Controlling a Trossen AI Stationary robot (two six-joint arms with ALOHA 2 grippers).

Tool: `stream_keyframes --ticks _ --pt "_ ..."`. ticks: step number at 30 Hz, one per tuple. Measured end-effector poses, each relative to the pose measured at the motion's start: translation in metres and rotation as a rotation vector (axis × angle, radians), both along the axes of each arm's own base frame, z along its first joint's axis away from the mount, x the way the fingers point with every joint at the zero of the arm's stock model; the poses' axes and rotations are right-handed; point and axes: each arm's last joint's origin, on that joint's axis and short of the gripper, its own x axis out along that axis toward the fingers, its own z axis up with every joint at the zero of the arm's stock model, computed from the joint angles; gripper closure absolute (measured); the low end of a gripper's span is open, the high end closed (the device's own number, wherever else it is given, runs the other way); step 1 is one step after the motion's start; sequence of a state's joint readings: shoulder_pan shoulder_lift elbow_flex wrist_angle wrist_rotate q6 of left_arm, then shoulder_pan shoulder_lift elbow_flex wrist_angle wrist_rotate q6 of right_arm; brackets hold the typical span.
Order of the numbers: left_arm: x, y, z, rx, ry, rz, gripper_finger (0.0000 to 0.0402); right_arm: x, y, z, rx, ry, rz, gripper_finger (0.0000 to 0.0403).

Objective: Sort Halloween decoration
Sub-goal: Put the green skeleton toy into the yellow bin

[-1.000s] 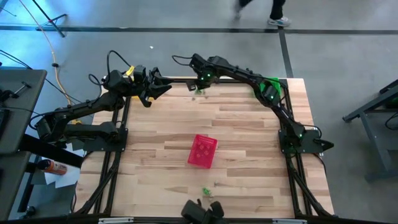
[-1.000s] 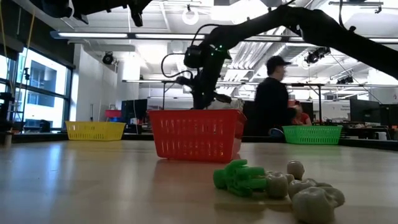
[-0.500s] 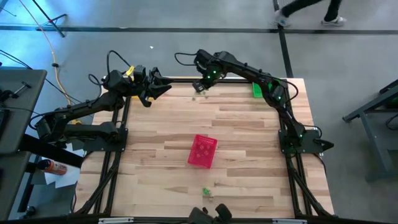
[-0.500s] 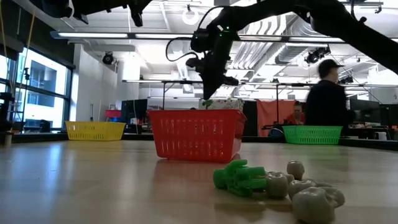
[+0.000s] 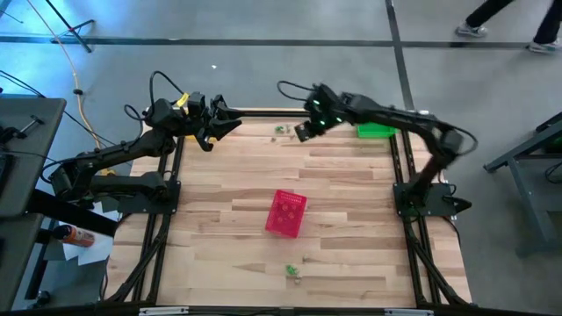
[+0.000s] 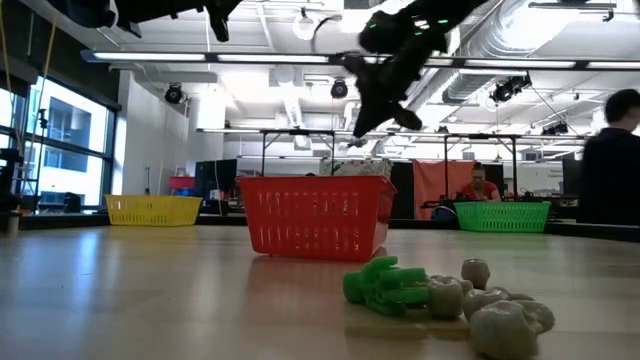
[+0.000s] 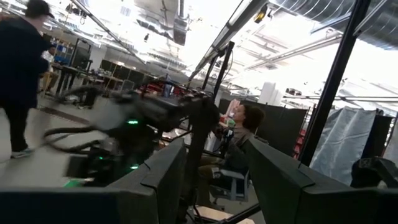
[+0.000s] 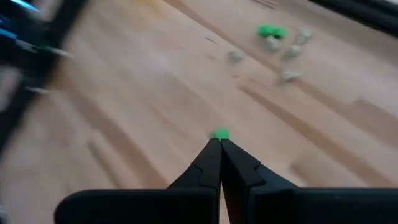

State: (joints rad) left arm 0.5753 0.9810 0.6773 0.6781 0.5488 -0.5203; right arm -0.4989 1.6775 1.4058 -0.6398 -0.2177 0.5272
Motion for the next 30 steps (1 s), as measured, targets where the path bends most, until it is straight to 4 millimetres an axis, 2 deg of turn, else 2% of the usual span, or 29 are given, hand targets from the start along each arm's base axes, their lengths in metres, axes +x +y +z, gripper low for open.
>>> stream_keyframes --ticks 5,9,13,18,20,26,30 --pt "0.001 0.001 -0.001 -0.005 0.003 0.007 0.0241 -0.032 0.031 0.010 -0.062 -0.266 0.011 0.0403" --pt "0.003 0.002 -0.004 -0.022 0.027 0.005 0.0241 -0.051 0.052 0.025 -0.118 -0.422 0.051 0.0403" --pt "0.007 0.001 -0.009 -0.052 0.061 -0.006 0.0241 -0.062 0.066 0.029 -0.151 -0.435 0.105 0.0403" --pt "0.011 -0.005 -0.010 -0.082 0.068 -0.026 0.0241 -0.061 0.071 0.029 -0.192 -0.423 0.168 0.0403" --pt "0.012 -0.007 -0.009 -0.084 0.061 -0.023 0.0241 -0.057 0.067 0.027 -0.140 -0.351 0.131 0.0402" --pt "0.013 -0.009 -0.008 -0.080 0.051 -0.024 0.0241 -0.041 0.056 0.007 0.043 0.148 -0.042 0.0402" --pt "0.013 -0.009 -0.008 -0.079 0.051 -0.025 0.0241 -0.023 0.054 -0.021 0.058 0.388 -0.148 0.0393"
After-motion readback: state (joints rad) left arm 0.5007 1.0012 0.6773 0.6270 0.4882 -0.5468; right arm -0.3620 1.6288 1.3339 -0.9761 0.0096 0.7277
